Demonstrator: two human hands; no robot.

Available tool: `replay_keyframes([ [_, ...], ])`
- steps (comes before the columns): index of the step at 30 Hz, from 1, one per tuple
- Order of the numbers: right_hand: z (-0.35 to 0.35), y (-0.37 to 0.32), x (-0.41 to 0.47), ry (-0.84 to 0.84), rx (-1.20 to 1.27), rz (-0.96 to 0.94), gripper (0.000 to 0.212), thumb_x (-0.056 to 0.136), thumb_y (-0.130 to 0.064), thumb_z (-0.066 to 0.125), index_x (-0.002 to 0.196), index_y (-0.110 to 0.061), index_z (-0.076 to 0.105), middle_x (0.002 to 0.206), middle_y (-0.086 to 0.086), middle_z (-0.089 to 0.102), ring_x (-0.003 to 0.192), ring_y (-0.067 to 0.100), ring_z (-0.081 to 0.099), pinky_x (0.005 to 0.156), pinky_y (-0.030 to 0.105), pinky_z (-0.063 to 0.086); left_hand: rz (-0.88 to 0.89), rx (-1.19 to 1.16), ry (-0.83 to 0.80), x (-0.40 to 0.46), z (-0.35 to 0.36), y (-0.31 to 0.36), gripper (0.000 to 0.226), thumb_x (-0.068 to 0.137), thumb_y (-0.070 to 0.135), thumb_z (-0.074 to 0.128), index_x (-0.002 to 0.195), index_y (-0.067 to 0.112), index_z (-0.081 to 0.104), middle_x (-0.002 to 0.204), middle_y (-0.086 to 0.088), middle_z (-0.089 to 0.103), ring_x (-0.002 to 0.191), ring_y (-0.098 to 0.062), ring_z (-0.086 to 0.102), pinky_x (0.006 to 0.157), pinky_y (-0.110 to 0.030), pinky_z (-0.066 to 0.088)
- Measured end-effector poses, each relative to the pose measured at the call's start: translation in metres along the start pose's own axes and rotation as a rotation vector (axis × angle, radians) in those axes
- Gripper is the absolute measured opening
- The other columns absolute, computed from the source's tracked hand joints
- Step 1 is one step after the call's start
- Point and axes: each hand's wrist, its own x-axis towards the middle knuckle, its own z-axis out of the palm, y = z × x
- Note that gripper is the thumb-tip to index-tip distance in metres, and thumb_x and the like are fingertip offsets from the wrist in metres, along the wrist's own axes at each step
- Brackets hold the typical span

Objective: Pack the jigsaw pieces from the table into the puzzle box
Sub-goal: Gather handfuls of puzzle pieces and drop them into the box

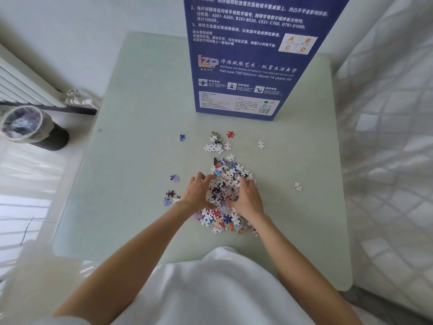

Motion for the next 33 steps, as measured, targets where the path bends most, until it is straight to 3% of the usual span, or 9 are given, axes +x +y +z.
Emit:
replay_keyframes([
  [4, -0.001, -0.002, 0.003, 0.066, -0.047, -0.052, 0.050, 0.078, -0.025, 0.073, 0.116, -0.013, 0.043, 0.121, 0.009, 0.043, 0.106, 0.021, 0.045, 0.076, 0.023, 0.040, 0.011, -0.024, 0.029, 0.002, 0.000, -0.007, 0.079, 0.069, 0.030, 0.080, 0.136, 0.026, 0.039, 0.127, -0.006, 0.043, 0.115, -0.021, 0.043, 0.098, -0.031, 0.039],
  [7, -0.002, -0.003, 0.005, 0.096, -0.067, -0.084, 0.042, 0.079, -0.023, 0.072, 0.112, -0.010, 0.049, 0.119, 0.008, 0.041, 0.106, 0.020, 0.044, 0.076, 0.019, 0.037, 0.032, -0.020, 0.063, 0.002, -0.001, -0.008, 0.068, 0.074, 0.031, 0.076, 0.133, 0.026, 0.043, 0.123, -0.006, 0.047, 0.113, -0.021, 0.045, 0.096, -0.031, 0.039],
  [12, -0.002, -0.010, 0.006, 0.065, 0.011, -0.098, 0.069, 0.076, -0.029, 0.074, 0.129, -0.010, 0.034, 0.124, 0.012, 0.044, 0.113, 0.026, 0.046, 0.090, 0.030, 0.041, 0.059, -0.004, 0.102, 0.002, -0.001, -0.009, 0.054, 0.079, 0.030, 0.071, 0.128, 0.026, 0.049, 0.117, -0.006, 0.052, 0.106, -0.021, 0.051, 0.092, -0.029, 0.041],
  [15, -0.002, -0.015, 0.009, 0.006, -0.012, -0.128, 0.079, 0.074, -0.032, 0.076, 0.135, -0.016, 0.029, 0.126, 0.014, 0.041, 0.113, 0.027, 0.044, 0.085, 0.031, 0.043, 0.073, 0.010, 0.109, 0.002, -0.002, -0.009, 0.051, 0.080, 0.030, 0.071, 0.127, 0.026, 0.050, 0.114, -0.006, 0.053, 0.102, -0.020, 0.053, 0.086, -0.027, 0.042],
  [20, -0.001, -0.018, 0.013, 0.029, -0.137, -0.209, 0.059, 0.076, -0.033, 0.074, 0.125, -0.021, 0.043, 0.119, 0.007, 0.043, 0.102, 0.022, 0.049, 0.072, 0.031, 0.049, 0.096, 0.005, 0.124, 0.002, -0.003, -0.011, 0.048, 0.081, 0.029, 0.070, 0.126, 0.026, 0.053, 0.113, -0.006, 0.057, 0.098, -0.020, 0.059, 0.085, -0.026, 0.045],
  [25, -0.006, -0.013, 0.017, 0.131, -0.122, -0.263, 0.035, 0.081, -0.027, 0.071, 0.113, -0.020, 0.059, 0.106, 0.001, 0.055, 0.070, 0.011, 0.051, 0.055, 0.021, 0.042, 0.112, -0.018, 0.213, 0.002, -0.005, -0.015, 0.030, 0.086, 0.017, 0.065, 0.116, 0.018, 0.064, 0.126, -0.006, 0.051, 0.087, -0.020, 0.065, 0.082, -0.022, 0.046],
  [30, -0.012, -0.012, 0.020, 0.159, -0.086, -0.265, 0.032, 0.083, -0.026, 0.069, 0.113, -0.020, 0.062, 0.108, 0.000, 0.063, 0.083, 0.014, 0.061, 0.067, 0.023, 0.049, 0.102, 0.064, 0.209, 0.009, -0.009, -0.012, 0.028, 0.091, 0.020, 0.057, 0.119, 0.016, 0.060, 0.113, -0.006, 0.061, 0.086, -0.022, 0.065, 0.081, -0.030, 0.053],
  [33, -0.018, -0.010, 0.019, 0.176, -0.048, -0.256, 0.030, 0.083, -0.017, 0.068, 0.112, -0.017, 0.064, 0.108, 0.003, 0.067, 0.078, 0.018, 0.063, 0.069, 0.026, 0.051, 0.094, 0.076, 0.211, 0.012, -0.012, -0.012, 0.027, 0.092, 0.023, 0.057, 0.118, 0.017, 0.061, 0.107, -0.005, 0.065, 0.085, -0.022, 0.065, 0.079, -0.032, 0.054],
])
